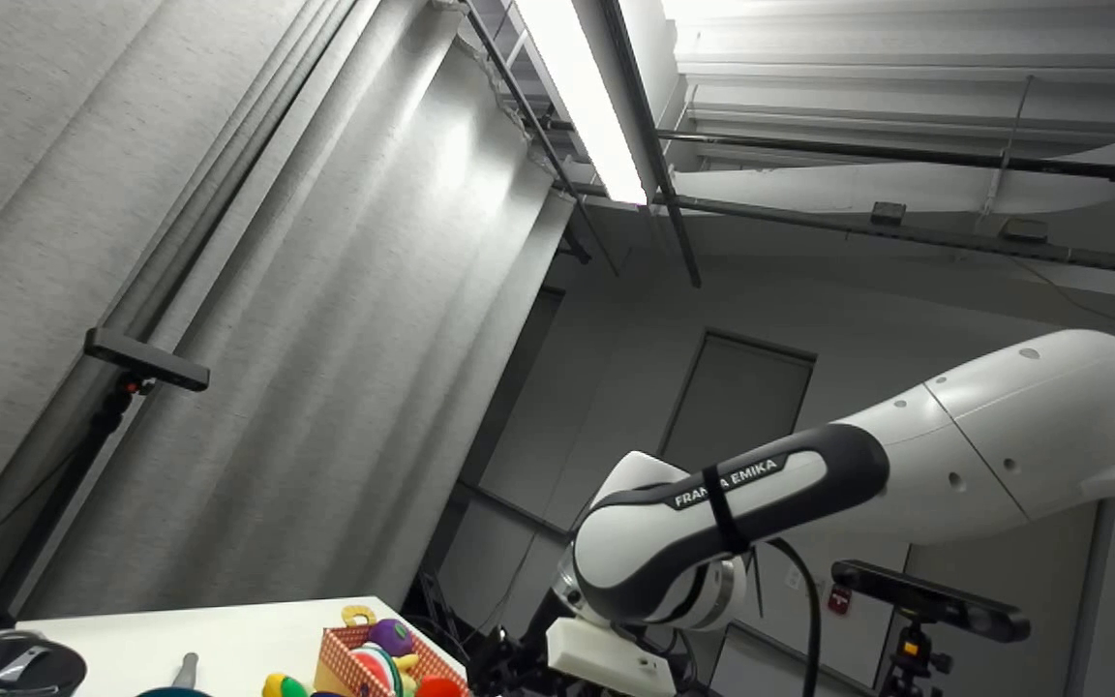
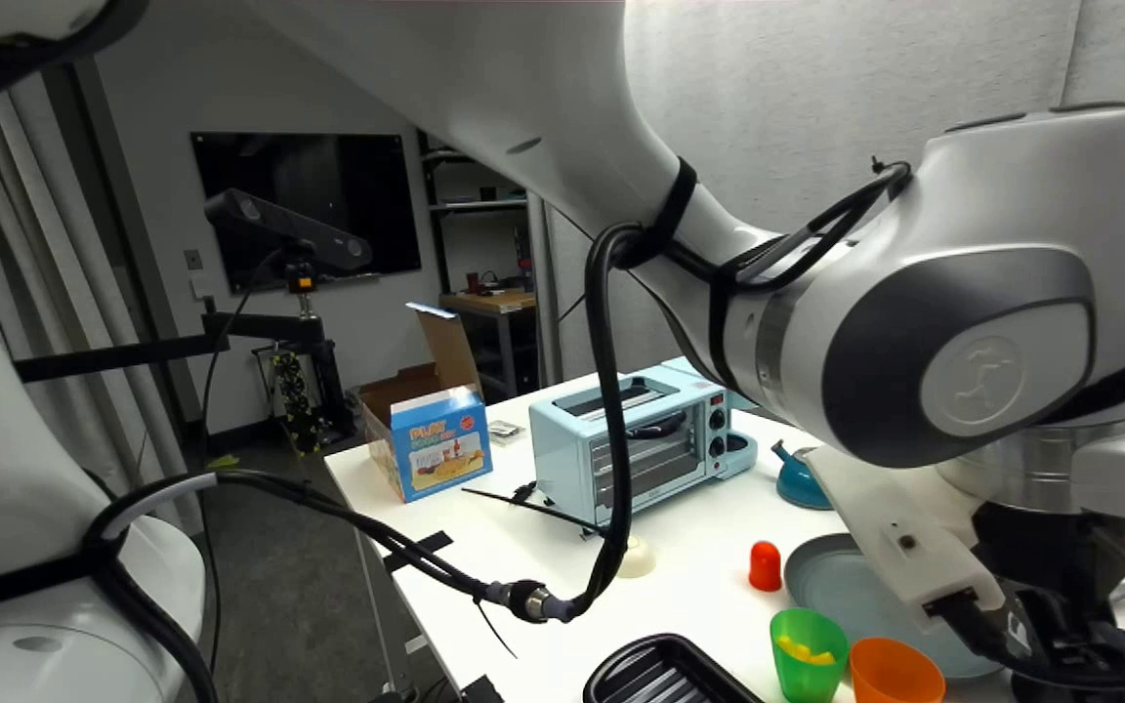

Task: Put the fake burger on the tray

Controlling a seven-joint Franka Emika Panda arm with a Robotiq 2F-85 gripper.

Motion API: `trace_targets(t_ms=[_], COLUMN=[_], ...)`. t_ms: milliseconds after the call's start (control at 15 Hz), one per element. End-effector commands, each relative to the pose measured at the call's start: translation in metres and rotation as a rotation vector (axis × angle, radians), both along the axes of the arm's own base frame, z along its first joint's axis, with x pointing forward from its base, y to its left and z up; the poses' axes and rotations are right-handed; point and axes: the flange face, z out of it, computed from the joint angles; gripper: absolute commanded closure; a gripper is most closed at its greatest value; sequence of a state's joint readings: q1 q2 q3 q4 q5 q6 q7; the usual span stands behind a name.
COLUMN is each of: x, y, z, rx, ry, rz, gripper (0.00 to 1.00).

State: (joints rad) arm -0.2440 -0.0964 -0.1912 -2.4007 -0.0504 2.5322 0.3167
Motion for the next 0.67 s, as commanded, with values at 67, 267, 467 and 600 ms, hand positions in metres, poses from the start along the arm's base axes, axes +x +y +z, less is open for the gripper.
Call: trace_targets(t_ms=[67, 267, 467, 600], x=[0.007, 0.007, 0.005, 0.003], y=[-0.034, -0.049, -0.064, -0.073], z=[0.0, 0.001, 0.002, 0.001], rx=[-0.031, -0.039, -0.044, -0.045], ry=[-0.015, -0.017, -0.019, -0.016], rz=[-0.032, -0.06, -0.086, -0.104], gripper=[0.0, 0.0, 0.0, 0.0])
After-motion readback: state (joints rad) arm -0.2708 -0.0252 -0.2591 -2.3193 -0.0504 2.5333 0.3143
